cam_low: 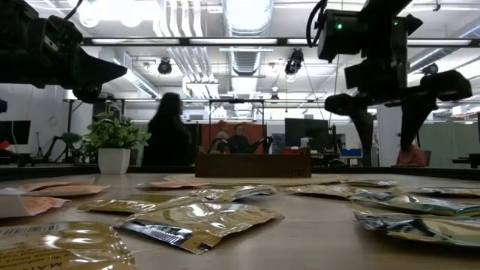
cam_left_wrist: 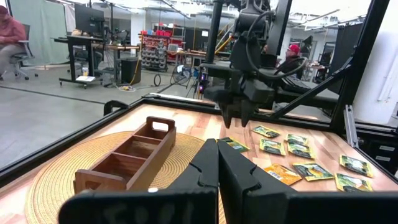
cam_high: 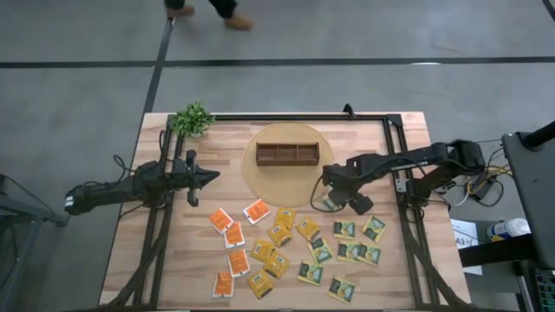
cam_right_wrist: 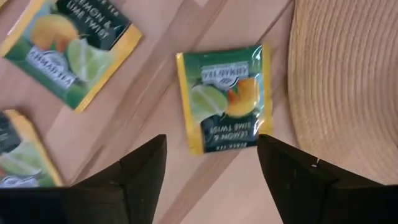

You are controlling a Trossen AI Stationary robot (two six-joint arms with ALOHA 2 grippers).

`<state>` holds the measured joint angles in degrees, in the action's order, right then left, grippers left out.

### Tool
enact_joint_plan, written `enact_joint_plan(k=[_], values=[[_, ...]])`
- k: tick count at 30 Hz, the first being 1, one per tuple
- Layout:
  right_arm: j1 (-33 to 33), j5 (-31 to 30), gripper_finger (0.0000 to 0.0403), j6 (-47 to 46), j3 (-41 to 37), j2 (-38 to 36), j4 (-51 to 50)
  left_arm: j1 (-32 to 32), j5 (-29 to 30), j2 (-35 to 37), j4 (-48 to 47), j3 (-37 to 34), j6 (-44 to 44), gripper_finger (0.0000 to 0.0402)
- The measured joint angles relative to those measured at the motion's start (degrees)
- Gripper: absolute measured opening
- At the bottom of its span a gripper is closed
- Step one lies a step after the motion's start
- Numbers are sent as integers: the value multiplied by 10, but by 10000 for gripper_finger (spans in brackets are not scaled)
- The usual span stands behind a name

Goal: Pick & Place Tea
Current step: Put the yellow tea bag into the right section of the wooden organizer

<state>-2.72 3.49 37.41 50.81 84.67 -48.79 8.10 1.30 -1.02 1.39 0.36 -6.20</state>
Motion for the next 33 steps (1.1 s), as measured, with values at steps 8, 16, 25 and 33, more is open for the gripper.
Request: enact_joint_plan(k=[8,16,25,33], values=[[-2,-22,249,11,-1,35,23,0,0,0,0,0,0,0],[-4,-22,249,-18,8,28,25,0,0,0,0,0,0,0],[-4,-22,249,-117,12,28,27,0,0,0,0,0,0,0],[-4,12,243,-482,12,28,26,0,0,0,0,0,0,0]])
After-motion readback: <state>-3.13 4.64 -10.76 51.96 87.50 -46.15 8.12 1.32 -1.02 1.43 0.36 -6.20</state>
